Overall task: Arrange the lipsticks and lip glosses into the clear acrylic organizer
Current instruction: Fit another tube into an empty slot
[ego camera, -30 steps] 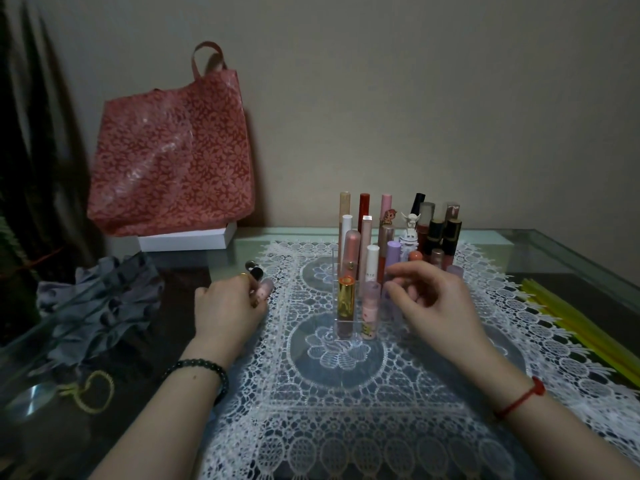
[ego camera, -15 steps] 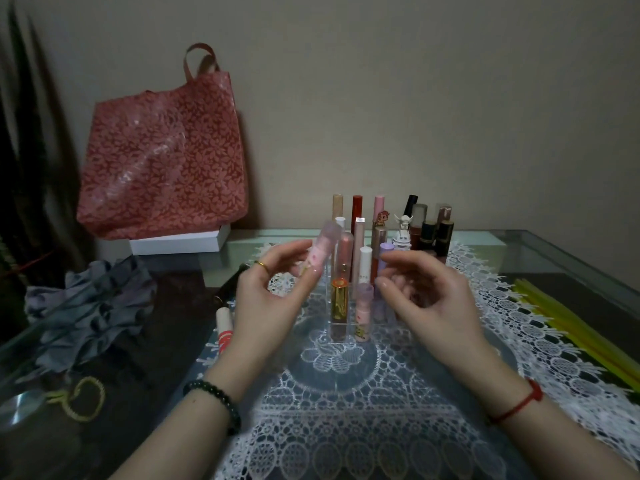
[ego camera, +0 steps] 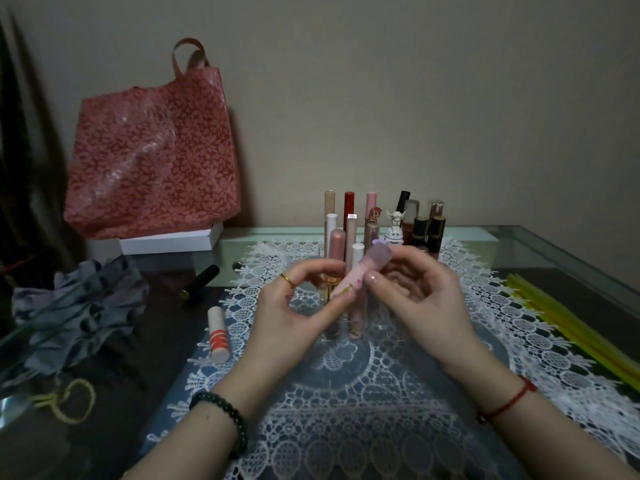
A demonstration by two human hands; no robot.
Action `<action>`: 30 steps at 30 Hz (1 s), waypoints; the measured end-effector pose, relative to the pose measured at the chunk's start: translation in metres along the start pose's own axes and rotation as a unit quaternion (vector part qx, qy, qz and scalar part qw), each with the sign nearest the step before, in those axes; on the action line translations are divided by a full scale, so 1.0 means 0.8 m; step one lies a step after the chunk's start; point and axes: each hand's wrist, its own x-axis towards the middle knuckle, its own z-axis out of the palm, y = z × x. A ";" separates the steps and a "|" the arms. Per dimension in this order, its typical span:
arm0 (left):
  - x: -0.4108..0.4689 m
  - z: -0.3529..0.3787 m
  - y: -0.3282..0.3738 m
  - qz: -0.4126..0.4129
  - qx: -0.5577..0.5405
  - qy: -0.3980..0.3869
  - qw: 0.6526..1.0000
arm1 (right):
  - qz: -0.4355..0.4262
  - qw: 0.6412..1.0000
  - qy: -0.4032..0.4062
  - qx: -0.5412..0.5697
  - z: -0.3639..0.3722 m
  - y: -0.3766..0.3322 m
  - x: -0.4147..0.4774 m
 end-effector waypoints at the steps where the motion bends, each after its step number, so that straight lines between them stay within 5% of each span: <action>1: 0.001 -0.001 -0.001 -0.006 0.011 0.006 1.000 | -0.002 1.000 0.016 0.002 -0.004 -0.001 0.002; 6: 0.004 -0.009 -0.011 -0.065 0.075 0.010 0.995 | -0.002 0.996 0.068 -0.050 -0.021 -0.002 0.008; 13: -0.001 -0.010 -0.026 -0.178 0.185 -0.123 0.959 | 0.045 0.984 0.009 -0.172 -0.024 0.013 0.009; 30: -0.005 -0.010 -0.035 -0.177 0.216 -0.160 0.947 | 0.079 0.963 -0.026 -0.255 -0.027 0.038 0.009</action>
